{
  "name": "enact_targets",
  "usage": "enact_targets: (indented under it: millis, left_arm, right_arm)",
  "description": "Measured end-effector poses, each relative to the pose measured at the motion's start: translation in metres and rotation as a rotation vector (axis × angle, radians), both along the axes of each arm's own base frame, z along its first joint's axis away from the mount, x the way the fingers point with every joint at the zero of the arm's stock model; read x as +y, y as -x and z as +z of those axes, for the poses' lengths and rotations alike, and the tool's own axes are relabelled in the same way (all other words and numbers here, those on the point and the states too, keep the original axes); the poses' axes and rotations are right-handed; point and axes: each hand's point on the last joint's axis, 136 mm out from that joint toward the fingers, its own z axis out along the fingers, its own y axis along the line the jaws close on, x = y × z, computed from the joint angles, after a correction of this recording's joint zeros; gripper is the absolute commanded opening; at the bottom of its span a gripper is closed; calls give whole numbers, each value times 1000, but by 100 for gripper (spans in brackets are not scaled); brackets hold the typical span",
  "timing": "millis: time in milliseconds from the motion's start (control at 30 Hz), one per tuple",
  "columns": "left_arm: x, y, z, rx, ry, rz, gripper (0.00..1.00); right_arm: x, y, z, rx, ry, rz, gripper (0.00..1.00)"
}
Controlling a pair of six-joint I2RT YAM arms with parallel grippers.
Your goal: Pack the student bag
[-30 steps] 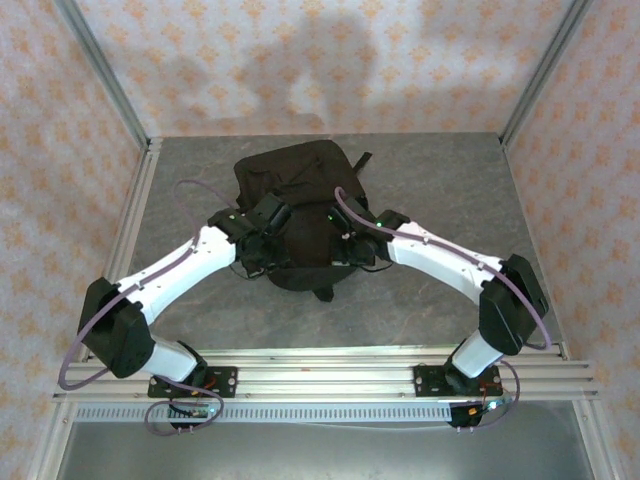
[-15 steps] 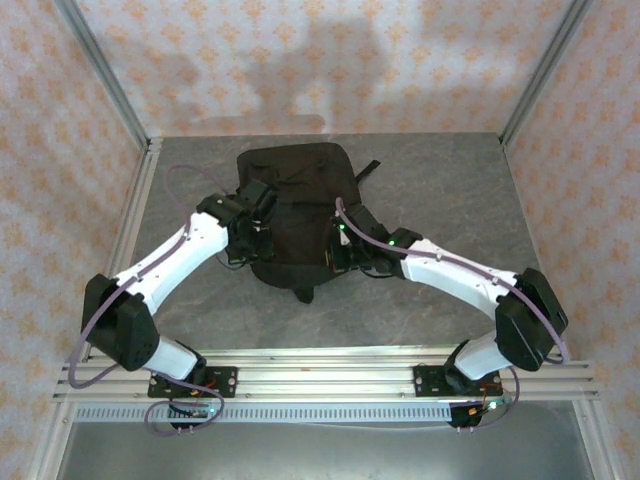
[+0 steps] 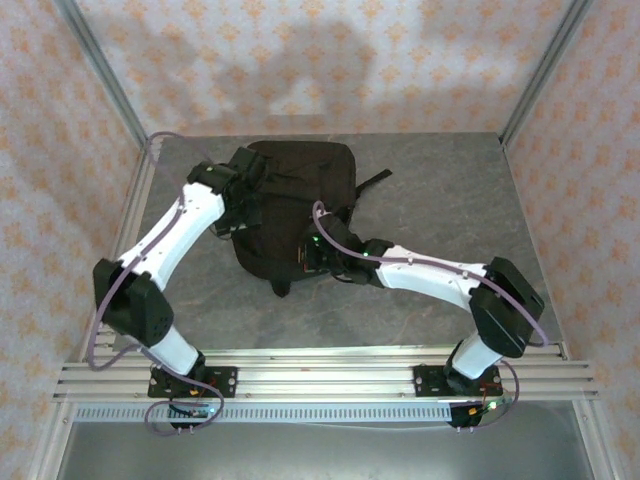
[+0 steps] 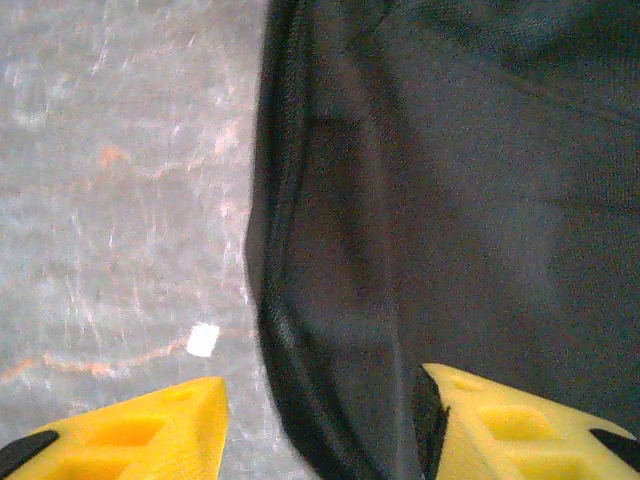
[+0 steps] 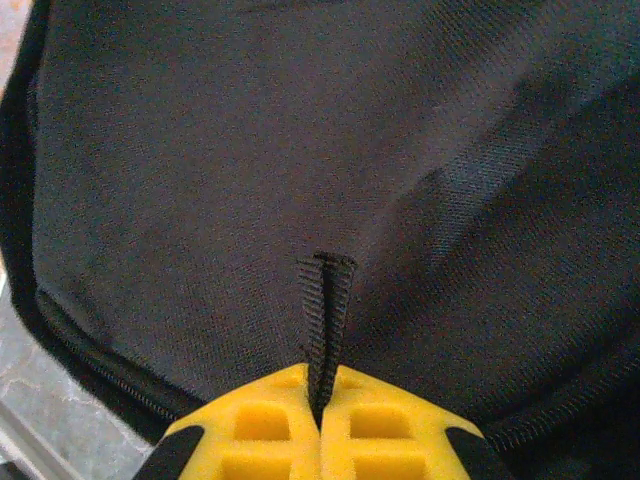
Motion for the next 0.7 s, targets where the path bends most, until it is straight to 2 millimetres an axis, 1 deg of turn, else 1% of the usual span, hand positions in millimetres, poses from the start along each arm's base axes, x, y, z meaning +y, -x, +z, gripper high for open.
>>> enact_targets:
  millis: [67, 167, 200, 267, 333, 567, 633, 700]
  left_arm:
    - [-2, 24, -1, -3, 81, 76, 56]
    - [-10, 57, -13, 19, 211, 195, 58]
    - [-15, 66, -19, 39, 247, 232, 59]
    - [-27, 75, -28, 70, 299, 282, 60]
    - [-39, 74, -32, 82, 341, 322, 61]
    - [-76, 53, -32, 44, 482, 419, 59]
    - [-83, 49, -36, 51, 495, 435, 57]
    - [-88, 46, -43, 64, 498, 451, 51]
  right_arm:
    - [1, -3, -3, 17, -17, -41, 0]
    - [4, -7, -1, 30, -55, -88, 0]
    - [5, -9, 1, 31, -72, -100, 0]
    - [8, -11, 4, 32, -99, -113, 0]
    - [11, -12, 4, 36, -116, -122, 0]
    - [18, -15, 3, 46, -149, -132, 0]
    - [19, -15, 4, 46, -157, -131, 0]
    - [20, -16, 5, 43, -163, -131, 0]
